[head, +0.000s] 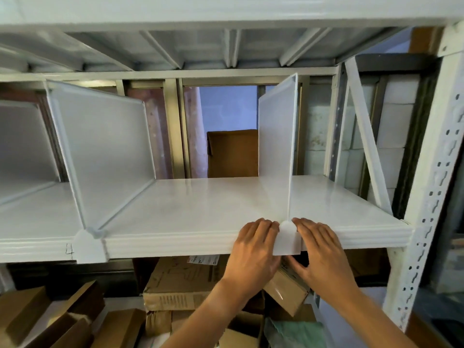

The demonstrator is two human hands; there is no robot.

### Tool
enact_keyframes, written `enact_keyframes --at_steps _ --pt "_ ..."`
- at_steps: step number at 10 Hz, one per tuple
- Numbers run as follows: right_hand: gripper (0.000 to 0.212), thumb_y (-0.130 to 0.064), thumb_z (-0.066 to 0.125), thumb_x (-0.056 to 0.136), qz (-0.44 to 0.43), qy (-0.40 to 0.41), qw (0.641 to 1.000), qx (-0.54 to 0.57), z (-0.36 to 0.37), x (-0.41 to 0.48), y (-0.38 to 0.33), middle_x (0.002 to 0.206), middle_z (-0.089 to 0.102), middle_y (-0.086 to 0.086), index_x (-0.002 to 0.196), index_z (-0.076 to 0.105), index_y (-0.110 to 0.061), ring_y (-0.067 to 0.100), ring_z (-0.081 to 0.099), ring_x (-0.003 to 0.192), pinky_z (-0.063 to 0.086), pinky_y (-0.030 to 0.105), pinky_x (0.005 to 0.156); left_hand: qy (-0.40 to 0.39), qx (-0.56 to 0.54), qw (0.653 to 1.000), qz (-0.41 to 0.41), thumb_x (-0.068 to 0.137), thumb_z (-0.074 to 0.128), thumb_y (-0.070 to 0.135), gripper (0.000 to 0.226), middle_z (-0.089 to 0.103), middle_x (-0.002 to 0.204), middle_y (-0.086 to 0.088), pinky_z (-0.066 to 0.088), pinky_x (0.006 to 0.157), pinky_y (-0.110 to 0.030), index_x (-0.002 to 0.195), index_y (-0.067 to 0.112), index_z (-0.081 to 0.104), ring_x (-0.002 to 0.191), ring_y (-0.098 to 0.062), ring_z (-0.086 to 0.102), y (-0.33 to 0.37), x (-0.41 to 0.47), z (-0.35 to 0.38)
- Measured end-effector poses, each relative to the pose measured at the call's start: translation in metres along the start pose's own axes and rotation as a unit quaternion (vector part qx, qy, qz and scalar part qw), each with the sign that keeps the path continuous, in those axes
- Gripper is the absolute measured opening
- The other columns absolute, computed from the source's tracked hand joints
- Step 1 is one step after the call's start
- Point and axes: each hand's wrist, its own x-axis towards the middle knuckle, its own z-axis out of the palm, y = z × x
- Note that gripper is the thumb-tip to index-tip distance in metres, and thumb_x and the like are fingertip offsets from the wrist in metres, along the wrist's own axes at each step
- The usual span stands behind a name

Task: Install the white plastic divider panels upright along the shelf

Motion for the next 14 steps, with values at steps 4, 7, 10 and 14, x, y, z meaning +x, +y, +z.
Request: enact_keyframes --at_steps 4,7,10,14 --pt "0.084 -0.045 0.076 0.079 0.073 -0.052 0.996 -0.008 -0.017 0.005 -0.022 0.148 0.047 0.004 0.147 0.036 -0.016 0.022 0.04 0.139 0.017 0.038 0.121 -0.094 -0.006 0.994 0.063 0.088 0.062 0.033 0.073 0.039 0.156 -0.008 0.022 0.121 -0.044 0.151 0.011 0.034 0.145 -0.024 0.034 -0.025 -0.013 -0.017" --pt "0.084 -0.053 0.067 0.085 0.123 -0.15 0.98 0.034 -0.046 0.016 -0.041 0.155 0.037 0.0 0.15 0.025 -0.022 0.02 0.036 0.141 0.019 0.04 0.121 -0.188 0.005 0.981 0.043 0.093 0.046 0.064 0.084 -0.002 0.167 0.006 0.001 0.124 -0.036 0.158 0.027 0.009 0.152 -0.01 -0.004 -0.079 -0.053 -0.097" --pt "0.079 -0.05 0.064 0.089 0.2 -0.207 0.957 0.028 -0.064 0.025 -0.051 0.154 0.039 0.012 0.151 0.029 -0.015 0.033 0.044 0.135 0.041 0.049 0.107 -0.191 0.083 0.97 -0.124 0.089 0.023 0.081 0.087 -0.011 0.165 0.009 0.0 0.124 -0.04 0.159 0.033 0.006 0.151 -0.009 -0.014 -0.157 -0.149 -0.213" --pt "0.064 -0.044 0.058 0.091 0.285 -0.152 0.946 0.024 -0.055 0.011 -0.102 0.138 0.052 0.021 0.14 0.041 -0.007 0.041 0.055 0.116 0.051 0.05 0.089 -0.291 0.138 0.895 -0.308 0.08 0.026 0.09 0.101 -0.004 0.167 0.002 0.006 0.121 -0.044 0.159 0.03 0.005 0.153 -0.02 0.0 -0.239 -0.257 -0.336"
